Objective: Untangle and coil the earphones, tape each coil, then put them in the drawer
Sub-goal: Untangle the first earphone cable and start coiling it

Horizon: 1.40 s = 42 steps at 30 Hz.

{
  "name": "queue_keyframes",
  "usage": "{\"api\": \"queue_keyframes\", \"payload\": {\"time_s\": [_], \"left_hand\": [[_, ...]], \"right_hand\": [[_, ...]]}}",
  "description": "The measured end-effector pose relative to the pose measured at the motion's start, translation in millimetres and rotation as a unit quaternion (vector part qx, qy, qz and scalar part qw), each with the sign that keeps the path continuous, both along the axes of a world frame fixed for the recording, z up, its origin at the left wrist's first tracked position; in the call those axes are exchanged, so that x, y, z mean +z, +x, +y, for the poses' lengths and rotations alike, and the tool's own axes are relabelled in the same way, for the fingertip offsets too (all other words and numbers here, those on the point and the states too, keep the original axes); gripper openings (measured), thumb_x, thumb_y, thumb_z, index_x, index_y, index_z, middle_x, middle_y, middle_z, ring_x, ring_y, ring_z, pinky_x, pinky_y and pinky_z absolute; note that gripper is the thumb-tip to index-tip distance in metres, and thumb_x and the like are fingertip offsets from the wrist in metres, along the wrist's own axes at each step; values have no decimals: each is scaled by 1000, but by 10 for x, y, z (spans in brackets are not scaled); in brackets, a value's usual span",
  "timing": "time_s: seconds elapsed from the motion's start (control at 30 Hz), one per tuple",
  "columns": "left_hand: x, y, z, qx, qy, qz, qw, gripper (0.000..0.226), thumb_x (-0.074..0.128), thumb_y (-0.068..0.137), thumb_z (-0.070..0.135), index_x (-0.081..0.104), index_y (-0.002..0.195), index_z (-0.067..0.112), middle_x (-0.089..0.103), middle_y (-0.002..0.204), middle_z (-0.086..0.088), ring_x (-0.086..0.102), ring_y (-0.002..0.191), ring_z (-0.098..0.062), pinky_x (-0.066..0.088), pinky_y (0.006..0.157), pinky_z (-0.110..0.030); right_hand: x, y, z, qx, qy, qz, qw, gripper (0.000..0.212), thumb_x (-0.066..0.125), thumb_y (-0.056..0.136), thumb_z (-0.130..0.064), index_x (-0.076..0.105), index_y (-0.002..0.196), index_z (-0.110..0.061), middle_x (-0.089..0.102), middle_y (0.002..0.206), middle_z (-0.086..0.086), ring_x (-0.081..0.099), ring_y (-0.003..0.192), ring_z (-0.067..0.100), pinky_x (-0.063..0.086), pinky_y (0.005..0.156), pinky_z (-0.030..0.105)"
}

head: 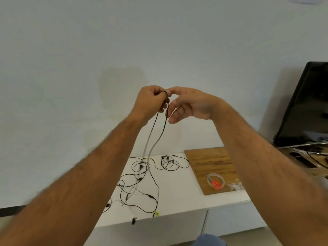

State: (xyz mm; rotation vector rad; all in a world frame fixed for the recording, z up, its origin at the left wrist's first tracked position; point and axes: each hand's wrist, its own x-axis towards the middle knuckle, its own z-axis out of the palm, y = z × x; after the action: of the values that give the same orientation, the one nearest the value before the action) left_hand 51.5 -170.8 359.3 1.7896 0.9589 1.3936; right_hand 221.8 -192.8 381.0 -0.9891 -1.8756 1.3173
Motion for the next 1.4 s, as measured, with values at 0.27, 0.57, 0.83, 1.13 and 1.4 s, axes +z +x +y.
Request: {"api": "queue_keyframes", "payload": {"time_s": [0.27,0.57,0.83,1.13,1.4], "left_hand": [[26,15,-43,-69,-26,-26,997,26,39,92,9,61,80,7,65,62,0,62,61,-14,55,64,-35],[-70,-45,-54,-198,-170,-178,949,37,55,97,23,46,130,9,57,129,-19,72,89,-27,58,70,-30],[-299,-165,-146,-181,-218,-70,956,27,45,101,33,64,98,15,49,68,7,30,45,-4,20,42,-16],[24,15,-267,-178,-137,38,974,29,44,101,29,60,80,18,38,56,8,22,46,-8,15,43,-20],[-245,-211,-137,-145,-188,60,969,29,44,102,32,61,86,15,27,60,6,19,48,-8,14,42,-18]], "right_hand": [[246,-441,-218,-28,156,91,983,33,63,87,6,63,117,-6,67,72,7,63,59,16,49,51,26],[279,-472,-106,-372,508,-151,762,17,69,82,-19,77,97,-20,75,89,-9,67,80,3,55,78,24],[290,156,83,-519,407,-349,666,18,55,83,-17,68,96,-15,64,101,9,61,91,31,45,70,34],[70,204,-49,-10,54,-68,996,60,63,82,-5,45,138,-14,61,76,8,63,71,22,53,80,37],[26,469,78,-323,280,-145,892,9,62,90,-12,68,83,-11,48,47,-11,46,47,11,55,59,43]]}}
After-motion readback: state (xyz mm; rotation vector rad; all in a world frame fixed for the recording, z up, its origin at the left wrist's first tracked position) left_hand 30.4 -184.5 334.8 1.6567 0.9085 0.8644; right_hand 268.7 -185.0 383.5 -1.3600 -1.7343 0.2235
